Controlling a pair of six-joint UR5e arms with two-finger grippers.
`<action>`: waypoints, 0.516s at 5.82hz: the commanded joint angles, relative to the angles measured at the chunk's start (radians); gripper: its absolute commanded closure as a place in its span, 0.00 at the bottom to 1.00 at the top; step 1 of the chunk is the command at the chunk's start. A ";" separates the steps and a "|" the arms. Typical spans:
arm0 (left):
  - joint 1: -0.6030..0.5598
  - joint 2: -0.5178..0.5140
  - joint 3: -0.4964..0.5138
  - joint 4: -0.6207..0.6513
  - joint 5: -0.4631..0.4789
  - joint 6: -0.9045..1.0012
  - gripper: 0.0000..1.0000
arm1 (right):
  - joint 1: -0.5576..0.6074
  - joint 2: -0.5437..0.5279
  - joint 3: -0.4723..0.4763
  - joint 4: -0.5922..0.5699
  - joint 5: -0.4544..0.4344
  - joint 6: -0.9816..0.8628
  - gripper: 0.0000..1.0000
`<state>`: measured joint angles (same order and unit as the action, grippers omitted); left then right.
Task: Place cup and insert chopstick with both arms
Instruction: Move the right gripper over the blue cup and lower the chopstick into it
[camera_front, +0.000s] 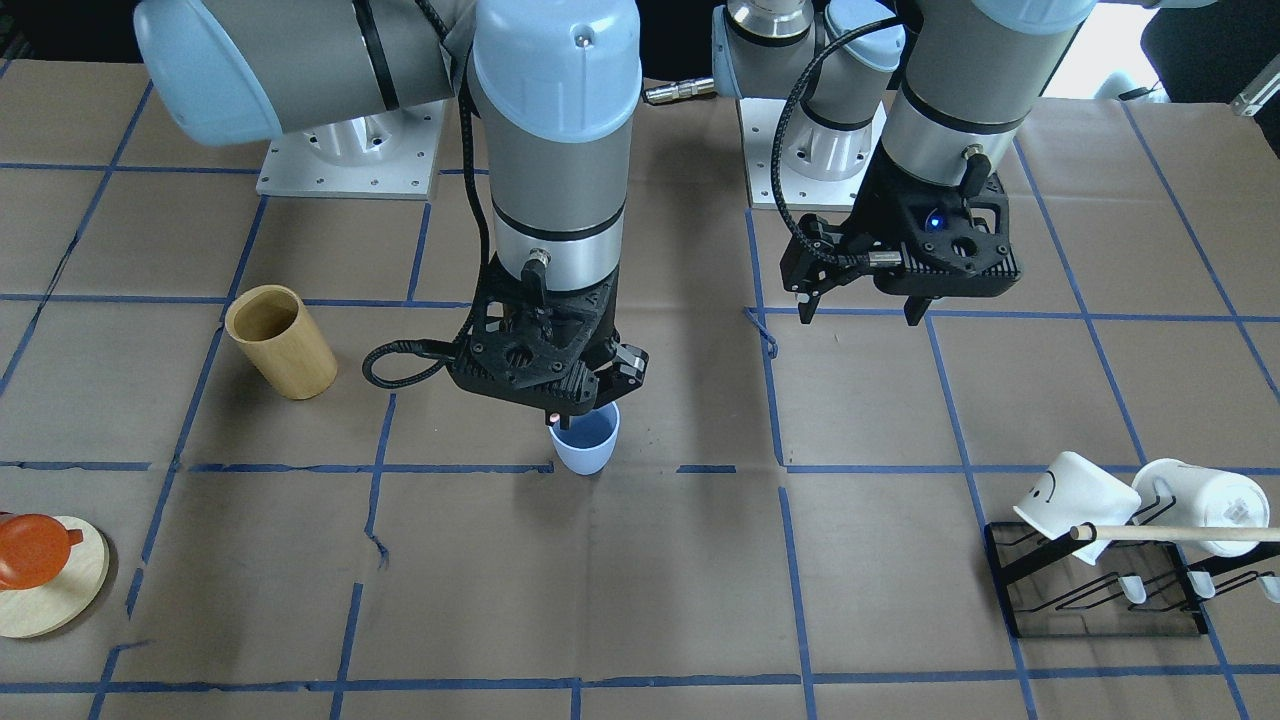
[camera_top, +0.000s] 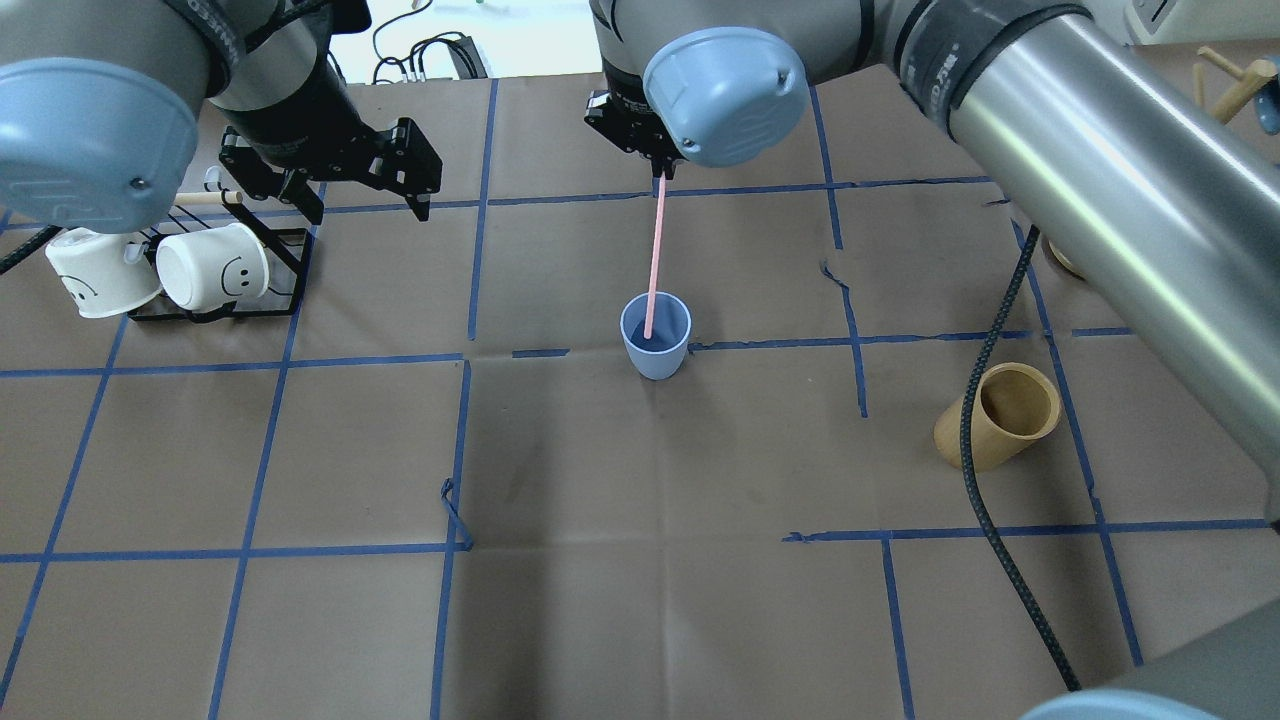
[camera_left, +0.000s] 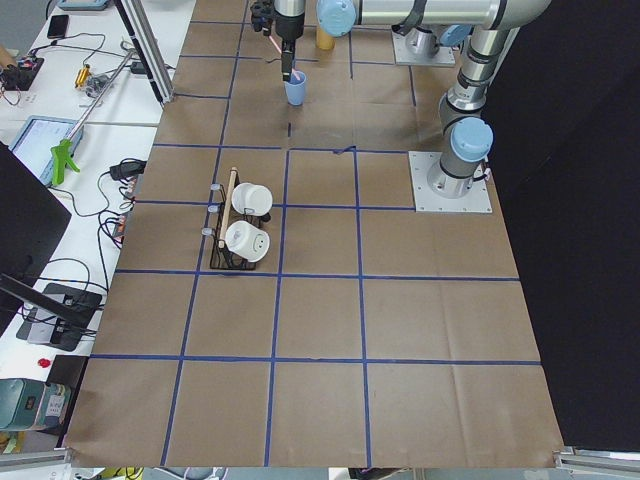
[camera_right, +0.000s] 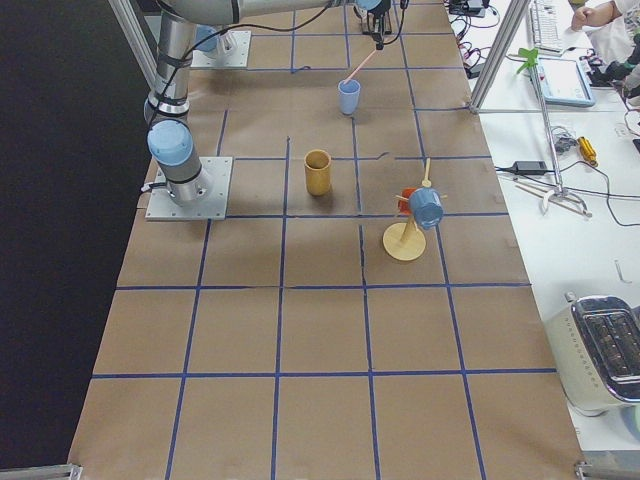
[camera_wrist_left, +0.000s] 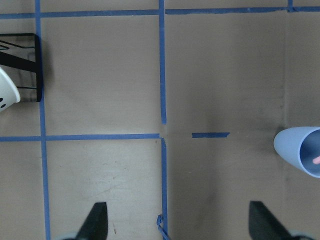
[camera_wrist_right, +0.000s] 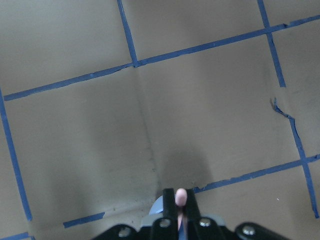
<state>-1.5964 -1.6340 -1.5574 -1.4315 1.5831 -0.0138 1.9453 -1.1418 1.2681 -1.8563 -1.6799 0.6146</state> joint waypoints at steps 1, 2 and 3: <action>0.000 0.000 0.013 -0.029 0.000 0.000 0.01 | 0.003 -0.001 0.053 -0.070 -0.006 0.002 0.91; 0.000 0.000 0.013 -0.029 0.000 0.000 0.01 | 0.003 0.002 0.057 -0.067 -0.003 0.001 0.91; 0.000 0.000 0.017 -0.029 0.000 0.000 0.01 | 0.003 0.002 0.083 -0.069 -0.003 -0.015 0.91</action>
<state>-1.5968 -1.6336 -1.5437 -1.4590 1.5831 -0.0138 1.9480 -1.1406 1.3309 -1.9231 -1.6834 0.6109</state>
